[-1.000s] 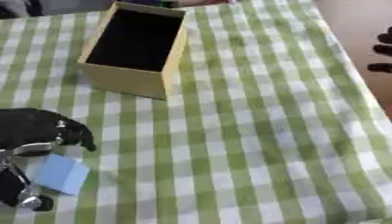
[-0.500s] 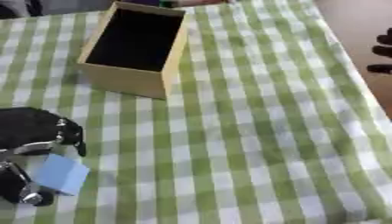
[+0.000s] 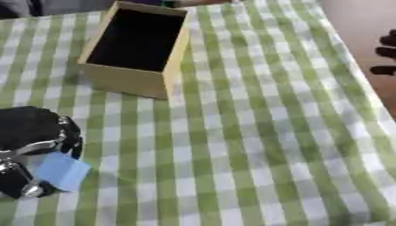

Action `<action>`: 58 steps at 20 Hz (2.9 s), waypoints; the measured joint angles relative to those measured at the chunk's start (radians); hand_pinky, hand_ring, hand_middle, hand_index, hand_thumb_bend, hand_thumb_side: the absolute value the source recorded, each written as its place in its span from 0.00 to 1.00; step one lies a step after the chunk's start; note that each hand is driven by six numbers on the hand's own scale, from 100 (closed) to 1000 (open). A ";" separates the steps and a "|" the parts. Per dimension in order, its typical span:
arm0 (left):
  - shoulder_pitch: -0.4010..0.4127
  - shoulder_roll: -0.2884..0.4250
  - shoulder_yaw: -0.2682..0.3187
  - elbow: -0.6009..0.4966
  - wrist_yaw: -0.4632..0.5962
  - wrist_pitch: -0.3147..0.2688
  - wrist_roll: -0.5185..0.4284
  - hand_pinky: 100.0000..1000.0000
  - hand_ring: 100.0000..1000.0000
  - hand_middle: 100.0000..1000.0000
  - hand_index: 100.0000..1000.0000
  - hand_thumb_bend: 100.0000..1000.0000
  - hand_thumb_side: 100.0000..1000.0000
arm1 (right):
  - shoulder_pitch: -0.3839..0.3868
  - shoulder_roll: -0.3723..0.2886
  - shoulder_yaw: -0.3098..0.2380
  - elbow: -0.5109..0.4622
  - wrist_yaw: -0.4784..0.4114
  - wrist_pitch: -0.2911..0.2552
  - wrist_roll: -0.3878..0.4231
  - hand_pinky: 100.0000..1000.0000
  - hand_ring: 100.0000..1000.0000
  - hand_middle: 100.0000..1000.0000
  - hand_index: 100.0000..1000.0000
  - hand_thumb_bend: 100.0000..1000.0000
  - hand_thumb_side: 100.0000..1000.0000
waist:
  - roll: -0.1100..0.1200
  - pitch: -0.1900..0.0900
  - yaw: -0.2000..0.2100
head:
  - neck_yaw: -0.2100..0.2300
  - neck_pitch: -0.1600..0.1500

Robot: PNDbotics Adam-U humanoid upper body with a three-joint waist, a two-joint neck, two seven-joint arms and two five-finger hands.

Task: Pick up objects on the table and place them in the box.

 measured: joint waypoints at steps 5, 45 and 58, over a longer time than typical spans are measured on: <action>-0.010 -0.004 0.044 0.000 0.016 0.001 0.035 0.33 0.38 0.38 0.46 0.19 0.00 | 0.002 0.002 0.000 0.000 0.000 0.002 0.002 0.64 0.80 0.78 0.88 0.00 1.00 | 0.000 0.000 0.005 | -0.009 0.000; -0.781 -0.458 0.118 0.851 -0.262 -0.056 0.163 0.38 0.40 0.40 0.46 0.10 0.00 | -0.016 -0.006 0.022 0.000 -0.013 -0.005 0.033 0.64 0.80 0.77 0.88 0.00 1.00 | 0.068 0.018 -0.125 | 0.059 -0.042; -0.768 -0.505 0.146 1.000 -0.351 -0.104 0.249 0.61 0.55 0.54 0.61 0.29 0.00 | -0.023 0.003 0.025 0.000 -0.017 -0.006 0.036 0.64 0.80 0.77 0.88 0.00 1.00 | 0.065 0.034 -0.131 | 0.093 -0.043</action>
